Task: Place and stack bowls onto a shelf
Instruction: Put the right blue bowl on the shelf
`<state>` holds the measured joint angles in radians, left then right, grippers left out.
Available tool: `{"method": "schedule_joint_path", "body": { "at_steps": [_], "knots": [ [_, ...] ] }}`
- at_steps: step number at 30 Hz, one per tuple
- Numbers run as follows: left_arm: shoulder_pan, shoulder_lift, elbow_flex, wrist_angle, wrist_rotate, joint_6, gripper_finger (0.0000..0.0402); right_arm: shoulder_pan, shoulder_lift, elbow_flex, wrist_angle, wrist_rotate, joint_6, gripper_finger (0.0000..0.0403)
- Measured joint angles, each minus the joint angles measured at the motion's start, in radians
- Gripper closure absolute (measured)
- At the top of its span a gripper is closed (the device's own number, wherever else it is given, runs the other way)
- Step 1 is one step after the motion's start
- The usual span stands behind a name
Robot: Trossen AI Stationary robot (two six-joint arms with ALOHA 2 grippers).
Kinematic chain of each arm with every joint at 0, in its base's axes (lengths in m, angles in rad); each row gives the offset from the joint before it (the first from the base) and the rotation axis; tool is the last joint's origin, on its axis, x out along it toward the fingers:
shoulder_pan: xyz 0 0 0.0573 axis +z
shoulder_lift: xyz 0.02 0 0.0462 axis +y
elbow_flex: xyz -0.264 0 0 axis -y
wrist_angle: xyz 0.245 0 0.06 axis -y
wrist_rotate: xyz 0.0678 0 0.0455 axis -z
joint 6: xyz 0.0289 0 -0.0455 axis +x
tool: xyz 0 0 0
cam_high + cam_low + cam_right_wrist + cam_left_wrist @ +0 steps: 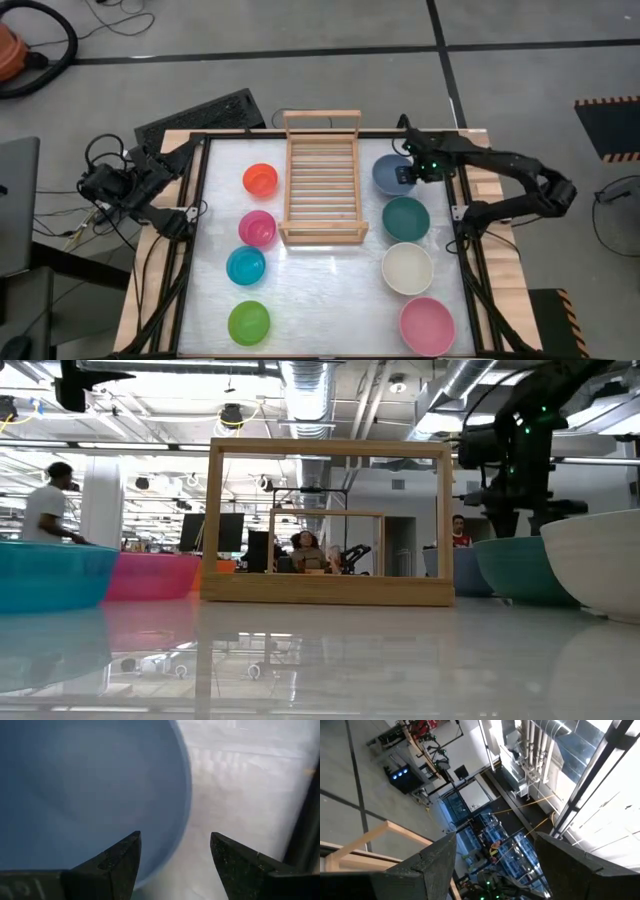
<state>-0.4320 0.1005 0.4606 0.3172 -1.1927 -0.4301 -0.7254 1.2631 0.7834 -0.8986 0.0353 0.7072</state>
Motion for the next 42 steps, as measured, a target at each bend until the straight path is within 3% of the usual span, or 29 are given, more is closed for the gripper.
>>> {"method": "schedule_joint_path", "body": {
  "at_steps": [5,8,17,28,42],
  "knots": [
    [0.000,0.000,0.000,-0.004,-0.027,-0.001,0.0150,-0.022,0.001,-0.034,0.073,-0.007,0.001,0.0140],
    [0.000,0.000,0.000,-0.019,-0.053,-0.007,0.0150,-0.046,0.001,-0.034,0.074,-0.007,0.015,0.0166],
    [0.000,0.000,0.000,-0.050,-0.089,-0.008,0.0150,-0.091,0.001,-0.033,0.088,-0.011,0.016,0.0375],
    [0.000,0.000,0.000,-0.101,-0.133,-0.008,0.0150,-0.097,-0.015,0.048,0.118,-0.055,0.052,0.0373],
    [0.000,0.000,0.000,-0.101,-0.140,-0.037,0.0150,-0.054,0.030,0.494,0.110,-0.061,0.008,0.0373]
  ]
}}
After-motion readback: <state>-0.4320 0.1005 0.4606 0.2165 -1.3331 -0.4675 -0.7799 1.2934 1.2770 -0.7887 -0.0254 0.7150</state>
